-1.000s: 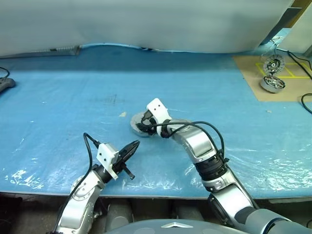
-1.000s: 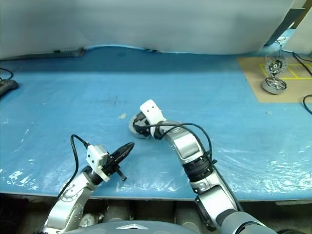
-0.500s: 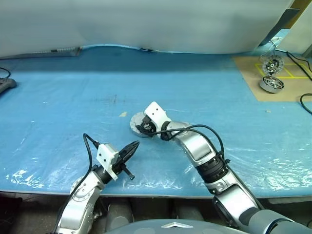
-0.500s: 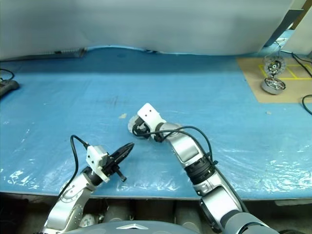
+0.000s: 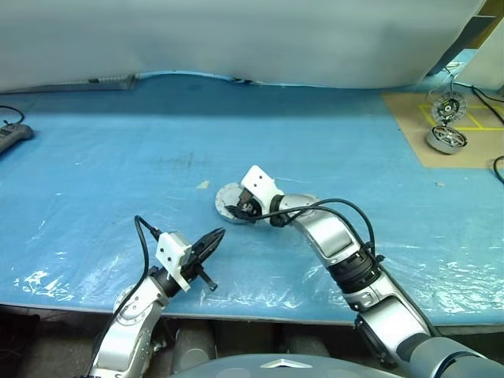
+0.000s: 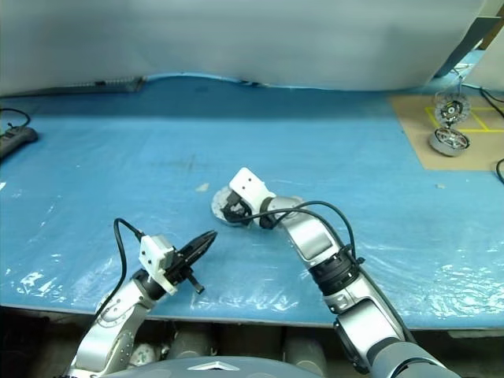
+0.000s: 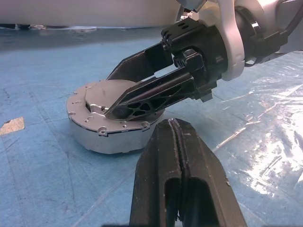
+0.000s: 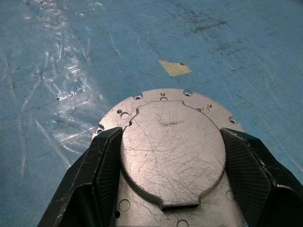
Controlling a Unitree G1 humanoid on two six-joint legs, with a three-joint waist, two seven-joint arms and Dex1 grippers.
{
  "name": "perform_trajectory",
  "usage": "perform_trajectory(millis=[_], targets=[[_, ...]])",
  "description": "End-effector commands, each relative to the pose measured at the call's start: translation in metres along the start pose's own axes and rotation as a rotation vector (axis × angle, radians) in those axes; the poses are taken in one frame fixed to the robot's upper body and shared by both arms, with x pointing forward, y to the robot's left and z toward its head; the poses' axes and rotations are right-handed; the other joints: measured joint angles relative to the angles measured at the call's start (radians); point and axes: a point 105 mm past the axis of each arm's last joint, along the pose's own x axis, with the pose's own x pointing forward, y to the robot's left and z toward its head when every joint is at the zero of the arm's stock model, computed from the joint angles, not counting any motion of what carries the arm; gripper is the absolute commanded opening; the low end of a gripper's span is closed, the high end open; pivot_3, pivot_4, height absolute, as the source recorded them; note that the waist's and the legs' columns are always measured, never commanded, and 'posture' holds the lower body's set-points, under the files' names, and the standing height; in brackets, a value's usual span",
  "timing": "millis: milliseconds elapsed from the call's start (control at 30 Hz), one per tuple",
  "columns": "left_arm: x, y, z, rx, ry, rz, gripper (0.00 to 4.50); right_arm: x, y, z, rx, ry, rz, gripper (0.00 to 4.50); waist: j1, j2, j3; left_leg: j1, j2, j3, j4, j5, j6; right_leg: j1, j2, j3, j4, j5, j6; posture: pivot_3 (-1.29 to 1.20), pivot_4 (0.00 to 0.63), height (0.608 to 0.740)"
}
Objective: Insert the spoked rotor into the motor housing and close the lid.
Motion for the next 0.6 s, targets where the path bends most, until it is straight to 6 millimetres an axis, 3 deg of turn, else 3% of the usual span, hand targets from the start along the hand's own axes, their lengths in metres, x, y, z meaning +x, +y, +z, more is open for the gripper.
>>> perform_trajectory(millis=[33,133,233,600], targets=[[0.001,-0.004,0.011,0.028,-0.041,-0.019,0.00,0.000,0.013,-0.043,0.085,0.121,0.068,2.95,0.000,0.000,0.000,0.000,0.000,0.000,0.000,0.000,0.000,0.000,0.000,0.000,0.000,0.000,0.000,0.00,0.150,0.740],[0.000,-0.003,0.011,0.028,-0.039,-0.021,0.00,0.000,0.010,-0.014,0.062,0.002,0.074,2.95,-0.002,0.000,0.000,-0.002,0.000,0.000,0.000,0.000,0.000,-0.002,0.000,0.000,0.000,0.000,0.000,0.00,0.150,0.740],[0.000,-0.003,0.011,0.028,-0.037,-0.022,0.00,0.000,0.009,-0.001,0.041,-0.052,0.080,2.95,-0.007,-0.001,0.001,-0.005,0.001,0.000,0.000,0.000,0.000,-0.005,0.001,-0.001,0.000,0.002,0.003,0.00,0.150,0.740],[0.000,-0.003,0.012,0.026,-0.038,-0.019,0.00,0.003,0.006,0.001,0.012,-0.055,0.115,2.95,-0.014,-0.002,0.002,-0.008,0.001,0.000,0.000,0.000,-0.001,-0.008,0.002,-0.001,0.000,0.003,0.002,0.00,0.150,0.740]])
